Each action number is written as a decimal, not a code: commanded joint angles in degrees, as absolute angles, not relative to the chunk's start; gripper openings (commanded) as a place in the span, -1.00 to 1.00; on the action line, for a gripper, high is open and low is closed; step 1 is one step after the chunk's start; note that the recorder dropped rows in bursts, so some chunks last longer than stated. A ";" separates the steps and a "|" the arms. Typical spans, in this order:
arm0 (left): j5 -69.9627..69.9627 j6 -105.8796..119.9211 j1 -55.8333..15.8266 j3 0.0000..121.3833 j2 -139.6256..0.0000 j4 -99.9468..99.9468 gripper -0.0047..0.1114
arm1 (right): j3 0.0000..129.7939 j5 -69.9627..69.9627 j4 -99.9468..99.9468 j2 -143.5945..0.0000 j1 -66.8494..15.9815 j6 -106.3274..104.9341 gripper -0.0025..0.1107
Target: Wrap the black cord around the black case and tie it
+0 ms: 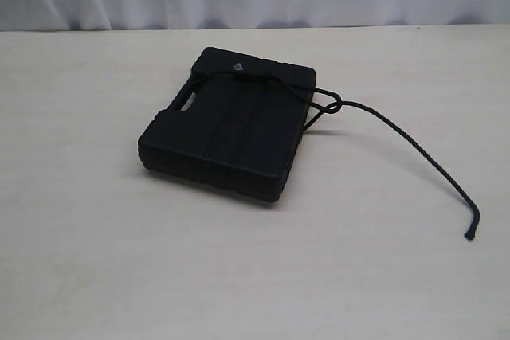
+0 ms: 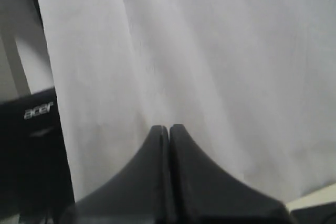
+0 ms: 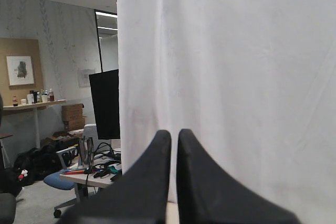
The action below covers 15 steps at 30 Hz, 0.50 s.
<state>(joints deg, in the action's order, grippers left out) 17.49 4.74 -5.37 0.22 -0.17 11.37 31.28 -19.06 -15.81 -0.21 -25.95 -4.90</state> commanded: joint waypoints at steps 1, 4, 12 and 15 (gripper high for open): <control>7.14 4.41 -4.71 0.00 0.00 6.52 -0.92 | 31.22 -19.71 -15.85 0.00 -26.11 -4.65 -0.88; -0.71 5.10 -4.71 0.00 0.00 7.45 -0.92 | 31.22 -19.71 -15.85 0.00 -26.11 -4.65 -0.88; -11.25 5.35 -4.71 0.00 0.00 8.20 -0.92 | 31.22 -19.71 -15.85 0.00 -26.11 -4.65 -0.88; -13.41 4.43 -4.71 0.00 0.00 7.77 -0.92 | 31.22 -19.71 -15.85 0.00 -26.11 -4.65 -0.88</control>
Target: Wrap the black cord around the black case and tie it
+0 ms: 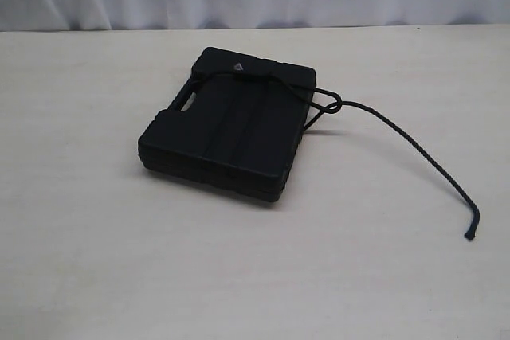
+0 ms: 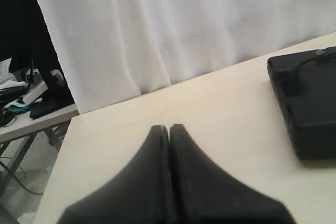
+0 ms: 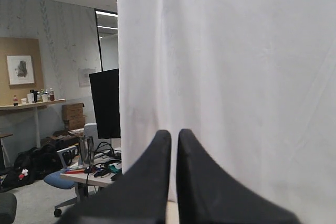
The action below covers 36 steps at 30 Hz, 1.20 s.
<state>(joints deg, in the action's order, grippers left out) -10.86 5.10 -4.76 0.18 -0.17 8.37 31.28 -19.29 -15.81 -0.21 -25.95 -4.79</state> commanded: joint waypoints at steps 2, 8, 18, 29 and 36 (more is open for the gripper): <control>-16.36 4.43 -4.71 0.00 0.00 7.88 -0.92 | 31.22 -19.71 -15.85 0.00 -26.11 -4.65 -0.88; -18.30 -2.50 -4.71 0.00 0.00 7.79 -0.92 | 31.22 -19.71 -15.85 0.00 -26.11 -4.65 -0.88; -18.30 -3.24 -4.61 0.00 0.00 7.23 -0.92 | 31.22 -19.71 -15.85 0.00 -26.11 -4.65 -0.88; -18.06 -2.59 -4.61 0.00 0.00 7.39 -0.92 | 31.22 -19.71 -15.85 0.00 -26.11 -4.65 -0.88; -18.06 -2.59 -4.61 0.00 0.00 8.31 -0.92 | 31.22 -19.71 -15.85 0.00 -26.11 -4.65 -0.88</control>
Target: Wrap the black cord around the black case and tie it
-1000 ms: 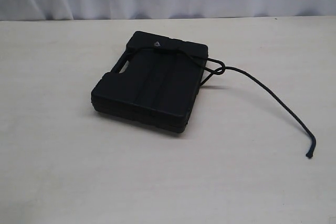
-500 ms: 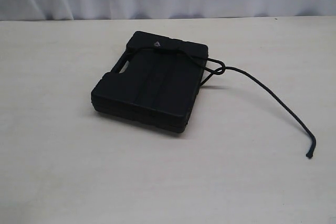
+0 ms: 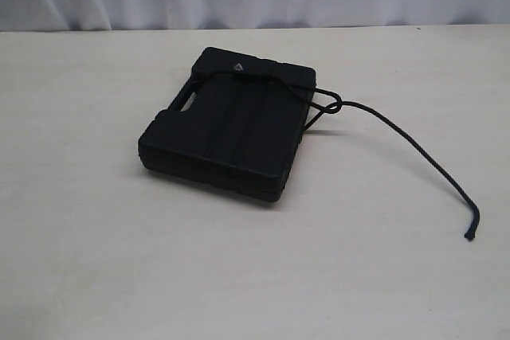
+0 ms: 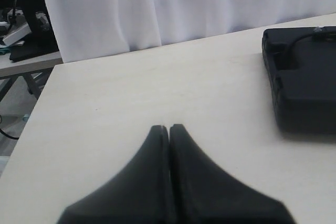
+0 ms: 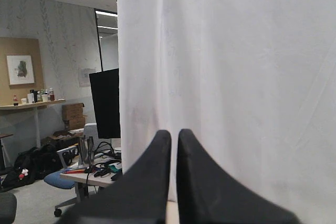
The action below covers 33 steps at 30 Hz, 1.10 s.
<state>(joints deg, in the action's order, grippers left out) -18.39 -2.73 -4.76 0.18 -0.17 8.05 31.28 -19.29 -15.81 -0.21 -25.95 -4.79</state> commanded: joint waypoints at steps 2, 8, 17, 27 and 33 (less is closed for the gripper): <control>-18.06 -2.59 -4.61 0.00 0.00 8.31 -0.92 | 31.22 -19.71 -15.85 0.00 -26.11 -4.65 -0.88; -18.06 -2.59 -4.61 0.00 0.00 8.31 -0.92 | 31.22 -19.71 -15.85 0.00 -26.11 -4.65 -0.88; -17.92 -2.59 -4.61 0.00 0.00 8.29 -0.92 | 31.22 -19.71 -15.85 0.00 -26.11 -4.65 -0.88; -17.92 -2.59 -4.61 0.00 0.00 8.29 -0.92 | 29.79 -12.97 -11.07 0.00 -22.23 -7.48 -0.88; -17.92 -2.59 -4.61 0.00 0.00 8.29 -0.92 | 22.46 -1.36 -10.92 0.00 -13.29 -6.18 -0.88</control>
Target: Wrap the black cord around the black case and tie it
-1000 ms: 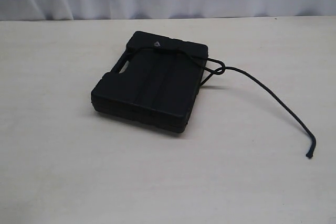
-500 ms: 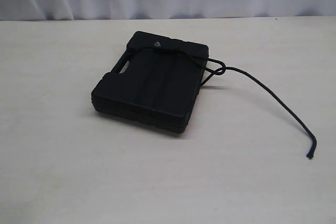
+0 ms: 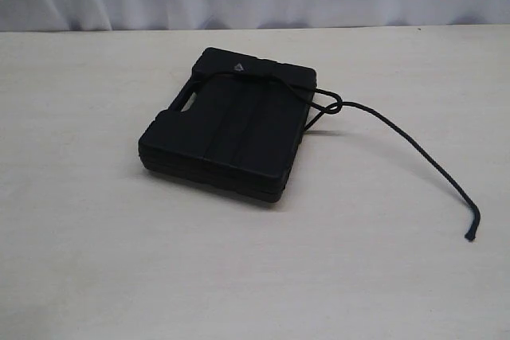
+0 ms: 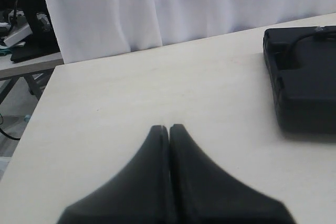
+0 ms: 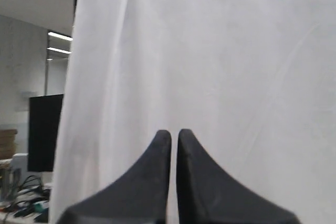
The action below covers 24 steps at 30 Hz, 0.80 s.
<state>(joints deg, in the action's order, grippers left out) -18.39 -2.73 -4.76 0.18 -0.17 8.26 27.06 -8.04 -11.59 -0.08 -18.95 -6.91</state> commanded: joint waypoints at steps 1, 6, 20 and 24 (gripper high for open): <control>-17.92 -2.59 -4.61 0.00 0.00 8.29 -0.92 | 21.05 -0.64 -10.58 0.00 -11.78 -6.21 -0.88; -17.92 -2.59 -4.61 0.00 0.00 8.29 -0.92 | 15.20 0.00 -2.79 0.00 -5.28 -3.59 -0.88; -18.49 -2.59 -4.61 0.00 0.00 8.29 -0.92 | 0.00 0.00 3.85 0.00 -3.41 -6.42 -0.88; -18.49 -2.59 -4.61 0.00 0.00 8.29 -0.92 | 0.00 -4.88 4.95 0.00 -3.41 -6.42 -0.88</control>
<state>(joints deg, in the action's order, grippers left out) -18.62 -2.62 -4.76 0.18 -0.17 8.26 0.21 -1.72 4.07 -0.23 -3.67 -5.61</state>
